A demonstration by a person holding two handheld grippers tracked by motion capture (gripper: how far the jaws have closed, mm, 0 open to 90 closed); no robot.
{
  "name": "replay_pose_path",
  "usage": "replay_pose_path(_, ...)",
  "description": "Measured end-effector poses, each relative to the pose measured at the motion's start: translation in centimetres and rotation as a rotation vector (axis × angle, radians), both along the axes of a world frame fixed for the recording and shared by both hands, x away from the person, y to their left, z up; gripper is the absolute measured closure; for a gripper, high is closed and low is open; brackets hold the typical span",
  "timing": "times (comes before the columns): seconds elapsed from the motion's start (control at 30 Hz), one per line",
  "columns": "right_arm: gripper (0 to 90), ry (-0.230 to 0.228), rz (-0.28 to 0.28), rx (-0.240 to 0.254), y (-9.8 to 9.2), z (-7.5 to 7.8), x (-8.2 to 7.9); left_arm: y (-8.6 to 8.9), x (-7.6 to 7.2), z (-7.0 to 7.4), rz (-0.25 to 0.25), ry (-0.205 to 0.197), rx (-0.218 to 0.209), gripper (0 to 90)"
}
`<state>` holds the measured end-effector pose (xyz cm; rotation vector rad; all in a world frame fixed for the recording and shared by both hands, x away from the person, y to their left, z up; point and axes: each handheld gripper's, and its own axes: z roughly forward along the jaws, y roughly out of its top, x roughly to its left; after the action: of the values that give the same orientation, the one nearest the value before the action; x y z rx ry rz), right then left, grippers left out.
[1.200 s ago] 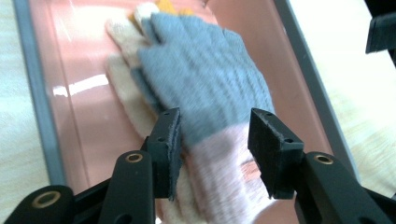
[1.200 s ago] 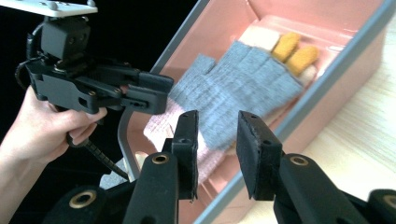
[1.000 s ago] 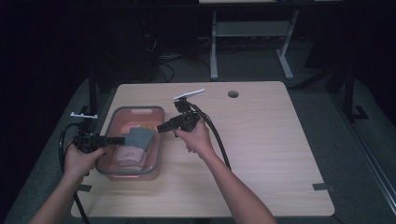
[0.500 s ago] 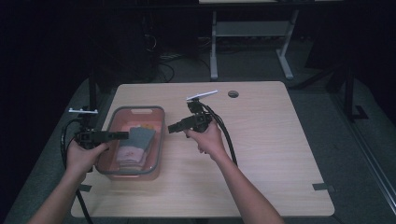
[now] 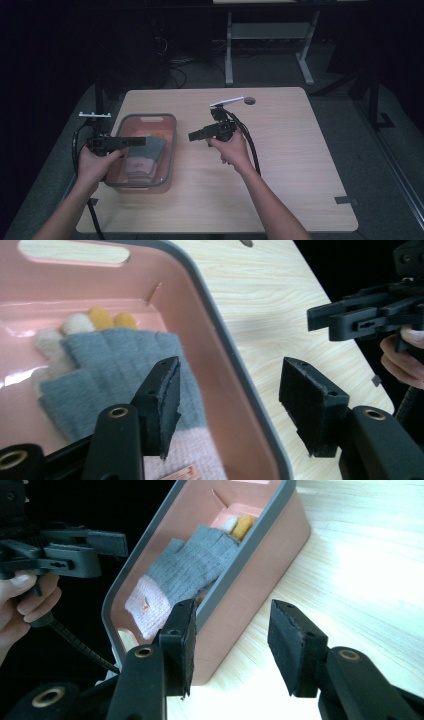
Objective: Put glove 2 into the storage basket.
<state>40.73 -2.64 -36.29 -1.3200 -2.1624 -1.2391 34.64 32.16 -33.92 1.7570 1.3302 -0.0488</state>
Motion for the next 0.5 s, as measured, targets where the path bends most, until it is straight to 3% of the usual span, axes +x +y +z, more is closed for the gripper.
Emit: replay_pose_path(0.5, 49.2, -0.022, -0.027, -0.017, -2.2, 0.5, -0.2, -2.5, 0.1, 0.6, -0.068, -0.022, -0.024, 35.4)
